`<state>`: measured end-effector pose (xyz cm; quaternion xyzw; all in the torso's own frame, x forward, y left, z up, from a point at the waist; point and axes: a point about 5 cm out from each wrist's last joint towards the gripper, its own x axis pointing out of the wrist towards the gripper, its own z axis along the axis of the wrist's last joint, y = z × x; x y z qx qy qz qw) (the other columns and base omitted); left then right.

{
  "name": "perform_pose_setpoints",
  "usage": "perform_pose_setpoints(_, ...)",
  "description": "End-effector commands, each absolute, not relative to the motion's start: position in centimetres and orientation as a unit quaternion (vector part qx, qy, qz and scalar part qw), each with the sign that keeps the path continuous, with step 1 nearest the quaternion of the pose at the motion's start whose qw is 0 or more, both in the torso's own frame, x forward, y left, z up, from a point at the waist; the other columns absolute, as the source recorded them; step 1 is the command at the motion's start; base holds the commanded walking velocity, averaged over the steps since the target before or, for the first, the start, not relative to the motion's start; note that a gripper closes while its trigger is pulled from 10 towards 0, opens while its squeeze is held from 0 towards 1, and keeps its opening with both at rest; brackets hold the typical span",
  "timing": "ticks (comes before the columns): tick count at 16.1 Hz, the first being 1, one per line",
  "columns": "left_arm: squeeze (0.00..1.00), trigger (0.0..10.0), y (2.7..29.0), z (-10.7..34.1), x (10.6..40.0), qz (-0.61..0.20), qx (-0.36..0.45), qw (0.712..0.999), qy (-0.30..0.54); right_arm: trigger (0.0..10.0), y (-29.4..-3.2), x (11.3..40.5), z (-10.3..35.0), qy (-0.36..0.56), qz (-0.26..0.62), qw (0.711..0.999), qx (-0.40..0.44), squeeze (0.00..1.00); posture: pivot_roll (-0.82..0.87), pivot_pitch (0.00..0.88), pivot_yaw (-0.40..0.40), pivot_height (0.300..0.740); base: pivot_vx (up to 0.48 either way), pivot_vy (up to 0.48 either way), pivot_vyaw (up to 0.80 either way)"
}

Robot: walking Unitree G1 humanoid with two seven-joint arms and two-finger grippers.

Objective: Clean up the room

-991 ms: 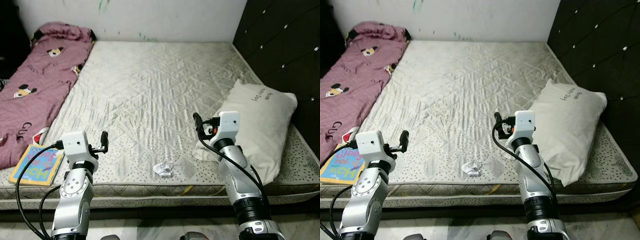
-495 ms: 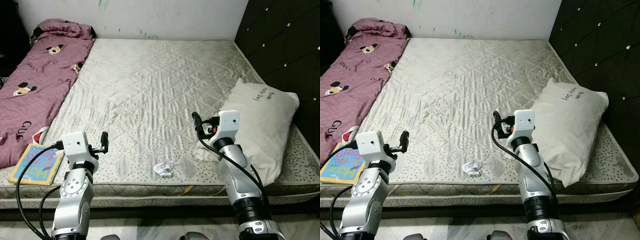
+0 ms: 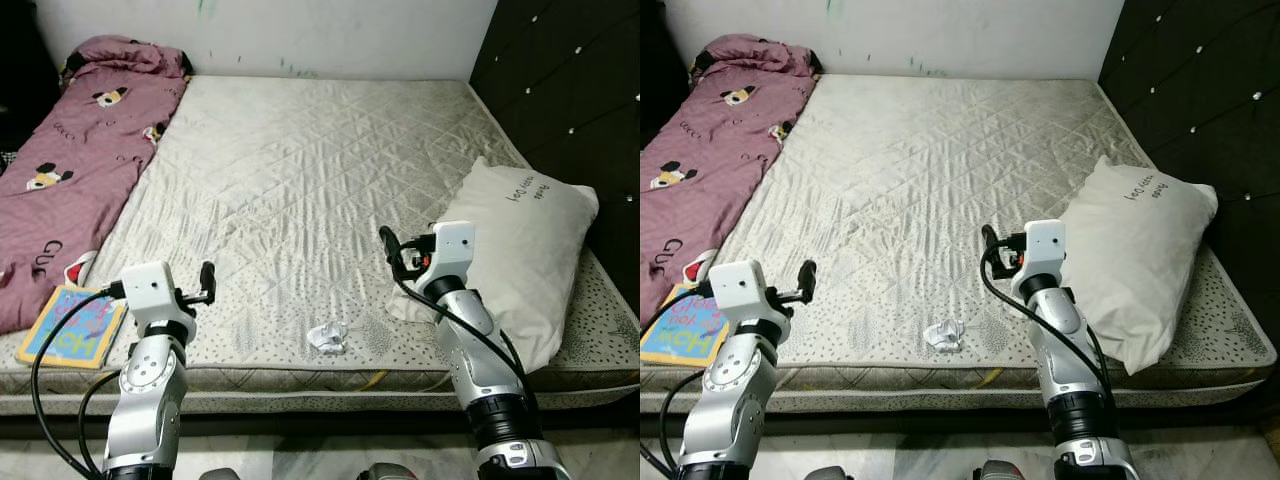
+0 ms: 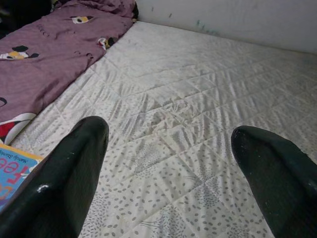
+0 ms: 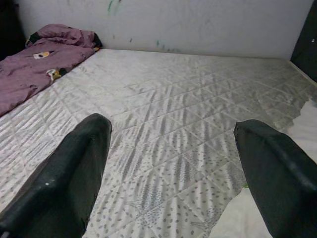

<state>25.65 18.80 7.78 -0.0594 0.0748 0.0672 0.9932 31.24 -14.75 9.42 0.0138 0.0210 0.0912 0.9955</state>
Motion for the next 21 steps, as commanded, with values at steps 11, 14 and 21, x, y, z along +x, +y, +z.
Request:
perform_pose_setpoints(11,0.00,10.0,19.05,7.86,25.98,0.082,-0.077,0.991,0.076,10.0,-14.56,31.65,9.94,0.019,0.107,0.994,0.017,0.00,-0.05,0.003,-0.043,0.641,0.000,0.000,0.00)
perform_pose_setpoints(14,0.00,10.0,18.97,8.08,26.20,0.071,-0.084,0.992,0.069,10.0,-14.33,31.60,10.02,0.012,0.117,0.993,0.020,0.00,-0.04,0.000,-0.046,0.641,0.000,0.000,0.00)
perform_pose_setpoints(21,0.00,10.0,19.18,8.49,26.39,0.071,-0.082,0.992,0.063,10.0,-13.95,31.94,10.27,0.015,0.123,0.992,0.017,0.00,-0.05,0.014,-0.048,0.641,0.000,0.000,0.00)
